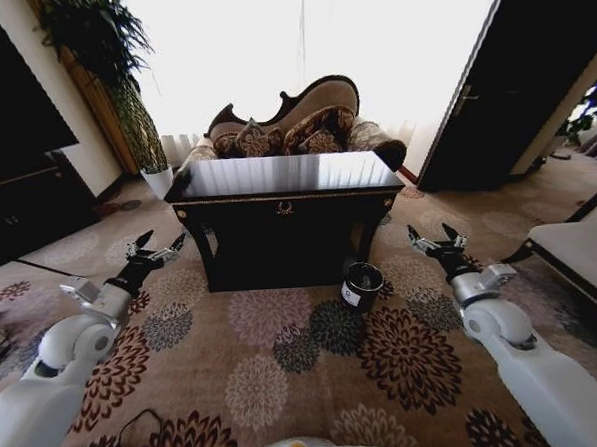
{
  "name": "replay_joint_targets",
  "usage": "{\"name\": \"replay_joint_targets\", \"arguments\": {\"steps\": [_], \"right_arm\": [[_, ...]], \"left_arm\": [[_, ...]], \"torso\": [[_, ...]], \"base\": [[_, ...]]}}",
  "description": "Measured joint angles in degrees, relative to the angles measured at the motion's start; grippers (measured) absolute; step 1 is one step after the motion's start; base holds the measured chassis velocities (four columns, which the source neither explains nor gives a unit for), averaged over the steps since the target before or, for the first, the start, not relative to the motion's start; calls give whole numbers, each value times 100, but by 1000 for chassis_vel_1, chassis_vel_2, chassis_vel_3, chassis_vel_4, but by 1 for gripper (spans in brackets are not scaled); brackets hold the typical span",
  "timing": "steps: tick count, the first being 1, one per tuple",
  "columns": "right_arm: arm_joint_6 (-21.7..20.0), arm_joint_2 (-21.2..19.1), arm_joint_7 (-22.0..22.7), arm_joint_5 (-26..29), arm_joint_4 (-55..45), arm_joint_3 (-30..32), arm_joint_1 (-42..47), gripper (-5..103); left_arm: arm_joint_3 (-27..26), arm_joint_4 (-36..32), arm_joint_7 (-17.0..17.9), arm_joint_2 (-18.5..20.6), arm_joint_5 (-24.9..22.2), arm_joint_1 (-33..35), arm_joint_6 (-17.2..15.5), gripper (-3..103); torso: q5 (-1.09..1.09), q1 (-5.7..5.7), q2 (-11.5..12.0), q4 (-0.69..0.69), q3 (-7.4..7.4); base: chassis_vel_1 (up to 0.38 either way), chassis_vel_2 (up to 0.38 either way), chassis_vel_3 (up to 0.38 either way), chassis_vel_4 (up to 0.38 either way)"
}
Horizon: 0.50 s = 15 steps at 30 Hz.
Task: Move to the front of the table and place the trash on the table into the trash bin.
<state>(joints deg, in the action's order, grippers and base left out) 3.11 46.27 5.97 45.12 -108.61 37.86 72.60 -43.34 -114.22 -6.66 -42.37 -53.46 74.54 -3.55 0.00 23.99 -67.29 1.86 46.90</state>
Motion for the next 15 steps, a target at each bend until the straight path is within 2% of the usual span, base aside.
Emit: {"name": "replay_joint_targets", "arguments": {"steps": [15], "right_arm": [[0, 0, 0, 0, 0, 0, 0, 100]], "left_arm": [[0, -1, 0, 0, 0, 0, 0, 100]], "torso": [[1, -2, -1, 0, -1]], "base": [[138, -146, -129, 146]]}}
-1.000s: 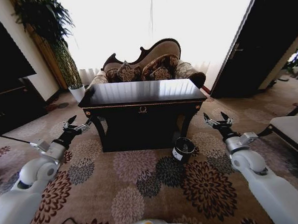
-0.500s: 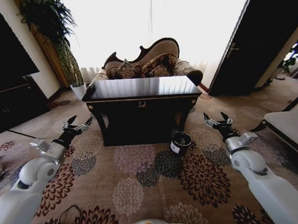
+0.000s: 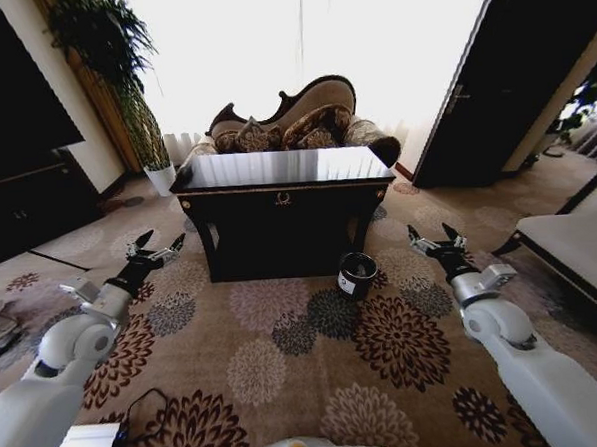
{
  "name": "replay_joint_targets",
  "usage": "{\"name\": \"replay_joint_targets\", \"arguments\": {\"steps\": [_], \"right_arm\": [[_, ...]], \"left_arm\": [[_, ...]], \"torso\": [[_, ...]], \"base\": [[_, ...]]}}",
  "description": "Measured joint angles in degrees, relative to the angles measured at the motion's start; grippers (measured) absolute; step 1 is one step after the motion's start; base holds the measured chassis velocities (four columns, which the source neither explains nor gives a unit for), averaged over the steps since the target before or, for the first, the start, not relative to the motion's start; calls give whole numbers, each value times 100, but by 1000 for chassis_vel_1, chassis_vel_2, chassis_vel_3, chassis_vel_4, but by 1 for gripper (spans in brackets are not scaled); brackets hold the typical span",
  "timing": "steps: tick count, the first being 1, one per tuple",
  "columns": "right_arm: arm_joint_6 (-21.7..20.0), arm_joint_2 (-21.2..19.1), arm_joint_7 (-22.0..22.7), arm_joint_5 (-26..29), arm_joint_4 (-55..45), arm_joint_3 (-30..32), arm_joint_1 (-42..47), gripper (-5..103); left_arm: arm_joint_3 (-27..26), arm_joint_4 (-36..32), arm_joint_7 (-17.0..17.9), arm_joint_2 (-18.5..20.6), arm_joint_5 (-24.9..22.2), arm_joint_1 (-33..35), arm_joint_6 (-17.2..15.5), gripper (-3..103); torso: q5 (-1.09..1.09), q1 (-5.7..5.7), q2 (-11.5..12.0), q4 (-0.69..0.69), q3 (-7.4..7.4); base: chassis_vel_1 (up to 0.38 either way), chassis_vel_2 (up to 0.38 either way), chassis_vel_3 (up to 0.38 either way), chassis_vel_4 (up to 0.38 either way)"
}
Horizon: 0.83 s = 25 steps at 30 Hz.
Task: Move to the front of the table and place the trash on the table into the trash bin.
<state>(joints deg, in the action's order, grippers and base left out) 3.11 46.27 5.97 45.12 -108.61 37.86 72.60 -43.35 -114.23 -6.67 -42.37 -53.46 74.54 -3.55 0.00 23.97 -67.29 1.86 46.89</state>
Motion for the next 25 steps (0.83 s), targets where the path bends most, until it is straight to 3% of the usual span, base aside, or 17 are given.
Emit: {"name": "replay_joint_targets", "arguments": {"steps": [25], "right_arm": [[0, 0, 0, 0, 0, 0, 0, 100]], "left_arm": [[0, 0, 0, 0, 0, 0, 0, 100]], "torso": [[-1, 2, 2, 0, 1]], "base": [[10, -11, -9, 14]]}}
